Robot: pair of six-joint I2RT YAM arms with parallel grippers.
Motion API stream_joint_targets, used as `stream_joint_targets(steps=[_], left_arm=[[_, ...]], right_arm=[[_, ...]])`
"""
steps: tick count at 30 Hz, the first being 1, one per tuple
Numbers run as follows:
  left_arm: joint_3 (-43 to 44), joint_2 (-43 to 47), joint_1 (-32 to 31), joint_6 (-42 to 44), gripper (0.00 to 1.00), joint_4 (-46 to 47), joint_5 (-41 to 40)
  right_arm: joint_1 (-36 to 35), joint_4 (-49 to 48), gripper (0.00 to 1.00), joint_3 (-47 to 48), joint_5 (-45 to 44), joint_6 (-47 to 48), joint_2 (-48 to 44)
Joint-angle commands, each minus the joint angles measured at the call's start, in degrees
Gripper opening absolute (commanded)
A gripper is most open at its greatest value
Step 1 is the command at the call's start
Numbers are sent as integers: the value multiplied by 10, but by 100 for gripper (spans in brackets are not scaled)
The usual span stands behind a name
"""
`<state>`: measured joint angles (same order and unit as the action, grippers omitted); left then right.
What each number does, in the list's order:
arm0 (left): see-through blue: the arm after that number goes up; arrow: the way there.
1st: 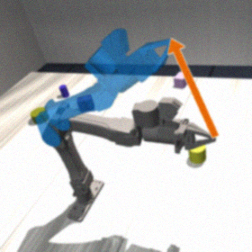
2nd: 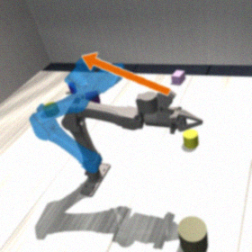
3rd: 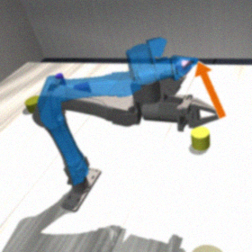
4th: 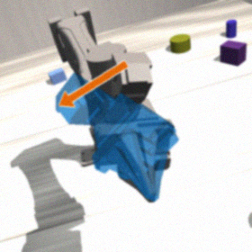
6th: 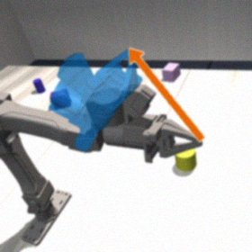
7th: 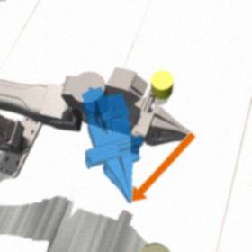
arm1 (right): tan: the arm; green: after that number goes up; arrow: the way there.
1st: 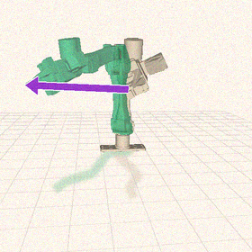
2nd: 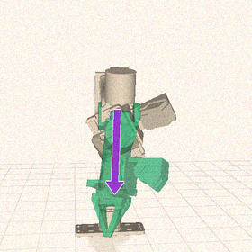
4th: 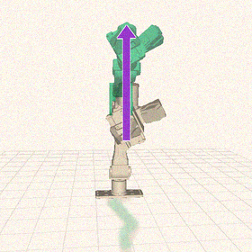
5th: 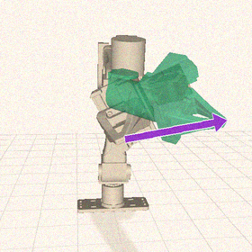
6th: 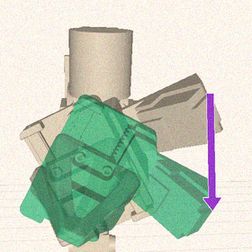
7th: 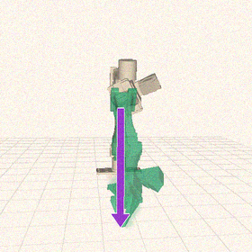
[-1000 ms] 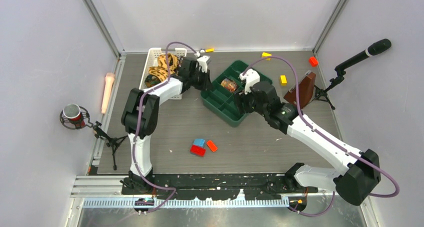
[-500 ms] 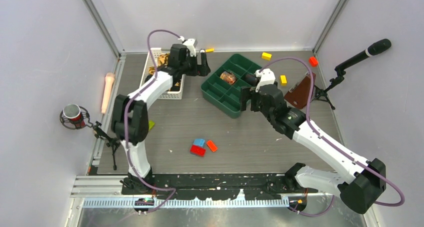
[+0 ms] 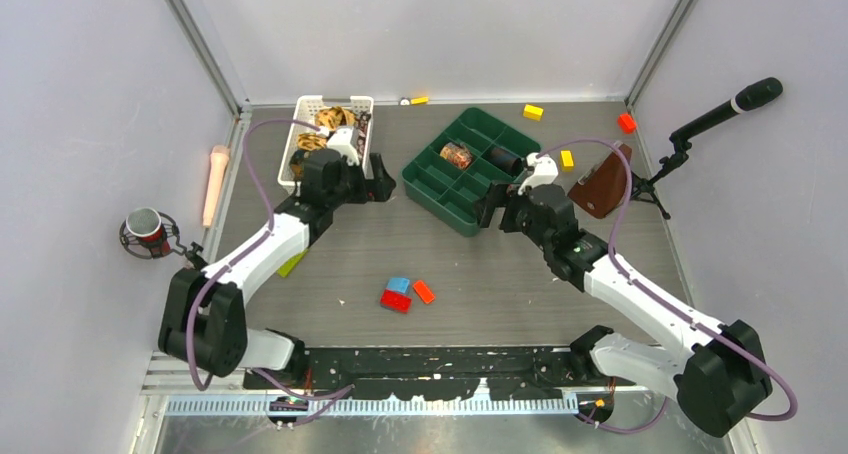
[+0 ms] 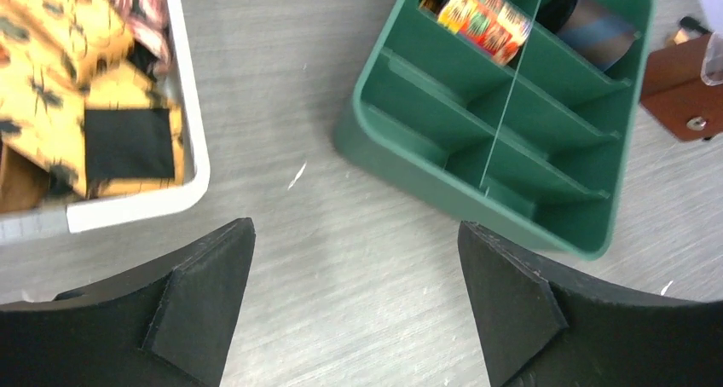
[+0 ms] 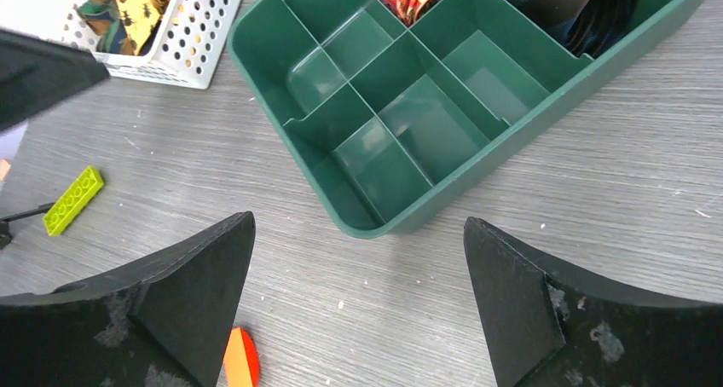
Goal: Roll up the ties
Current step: Reset both arms
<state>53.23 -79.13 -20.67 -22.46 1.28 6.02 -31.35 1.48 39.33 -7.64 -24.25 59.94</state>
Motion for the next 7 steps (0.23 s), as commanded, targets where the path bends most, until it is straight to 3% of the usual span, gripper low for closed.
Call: stream_joint_targets(steps=[1,7], left_arm=[[-65,67,-1,-13,93,77,-20],[-93,116,-1,-22,95,66,-52]], right_arm=[[0,-102,100,-26,10,-20,-26],[0,-112,100,-50,-10,-15,-32]])
